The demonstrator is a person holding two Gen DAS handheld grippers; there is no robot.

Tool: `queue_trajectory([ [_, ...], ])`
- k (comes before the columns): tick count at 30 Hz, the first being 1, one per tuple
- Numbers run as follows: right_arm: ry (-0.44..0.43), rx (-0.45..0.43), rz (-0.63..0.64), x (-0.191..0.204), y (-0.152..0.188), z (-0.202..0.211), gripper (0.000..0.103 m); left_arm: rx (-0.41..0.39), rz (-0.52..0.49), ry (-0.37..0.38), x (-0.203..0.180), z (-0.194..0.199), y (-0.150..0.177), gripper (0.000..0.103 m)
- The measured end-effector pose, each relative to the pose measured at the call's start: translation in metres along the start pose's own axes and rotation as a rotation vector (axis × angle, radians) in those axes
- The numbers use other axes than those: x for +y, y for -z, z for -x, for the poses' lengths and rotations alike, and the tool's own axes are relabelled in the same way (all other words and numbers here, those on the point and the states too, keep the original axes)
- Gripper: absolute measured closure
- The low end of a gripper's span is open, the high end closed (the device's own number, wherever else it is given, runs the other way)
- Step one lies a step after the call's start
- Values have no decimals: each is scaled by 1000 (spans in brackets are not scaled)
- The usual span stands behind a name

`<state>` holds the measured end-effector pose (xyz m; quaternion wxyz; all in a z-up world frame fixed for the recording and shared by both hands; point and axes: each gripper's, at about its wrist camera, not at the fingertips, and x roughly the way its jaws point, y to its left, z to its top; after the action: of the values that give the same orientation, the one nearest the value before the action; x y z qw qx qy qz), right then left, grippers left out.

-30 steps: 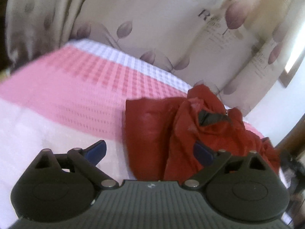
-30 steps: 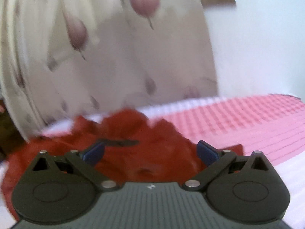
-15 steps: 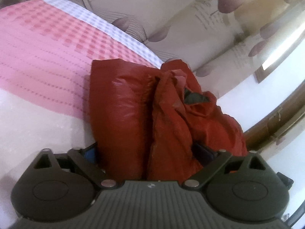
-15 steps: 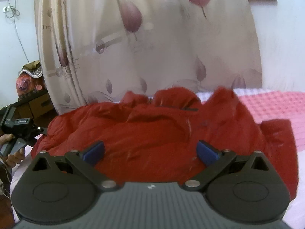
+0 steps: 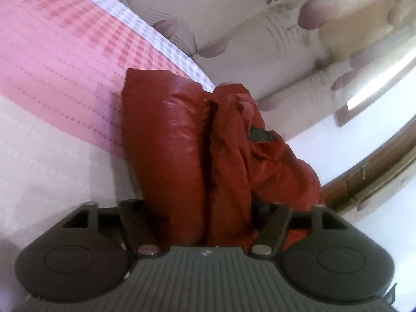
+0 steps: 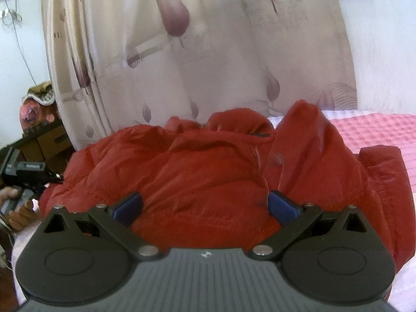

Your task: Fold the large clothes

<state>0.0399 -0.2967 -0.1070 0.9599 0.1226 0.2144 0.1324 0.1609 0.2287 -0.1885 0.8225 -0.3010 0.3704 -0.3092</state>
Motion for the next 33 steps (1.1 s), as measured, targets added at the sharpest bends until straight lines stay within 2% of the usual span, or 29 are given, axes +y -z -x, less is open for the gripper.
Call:
queue_trajectory([
  [2,17,5,24,4,1,-1,0,16,-47,5,-8,-4,-1,3],
  [3,19,6,31,5,2,0,0,22,-70,2,-12,-8,-1,0],
  [5,16,3,29,3,3,0,0,25,-107,-28,-19,-14,1,0],
  [7,15,-11,22,2,4,1,0,4,-103,-24,-18,-16,2,1],
  [9,22,-22,26,2,5,3,0,-23,-83,-27,-14,-15,3,14],
  [10,26,-28,27,4,6,4,0,-31,-76,-40,-12,-14,3,34],
  [11,27,-34,26,3,7,6,0,-38,-55,-41,-7,-14,5,42],
  [14,19,-40,8,0,7,7,0,-56,-39,-33,-3,-10,9,54],
  [18,48,-65,-5,10,5,16,0,-72,-6,-25,-4,-7,11,58],
  [21,-14,-116,-48,21,0,26,0,-83,9,-15,-3,-6,11,58],
  [26,-106,-135,16,51,-28,27,1,-83,21,-4,-2,-6,11,58],
  [27,-113,-124,37,58,-35,24,7,-82,17,-4,-2,-7,11,58],
  [28,-102,-107,66,65,-41,18,29,-80,13,-4,-2,-7,11,58],
  [29,-86,-84,96,71,-46,11,74,-81,12,-4,-1,-7,11,58],
  [30,-65,-59,122,75,-50,3,91,-83,14,-4,-1,-7,11,58],
  [33,-35,-27,158,79,-56,-17,91,-86,15,-11,-5,-7,10,61],
])
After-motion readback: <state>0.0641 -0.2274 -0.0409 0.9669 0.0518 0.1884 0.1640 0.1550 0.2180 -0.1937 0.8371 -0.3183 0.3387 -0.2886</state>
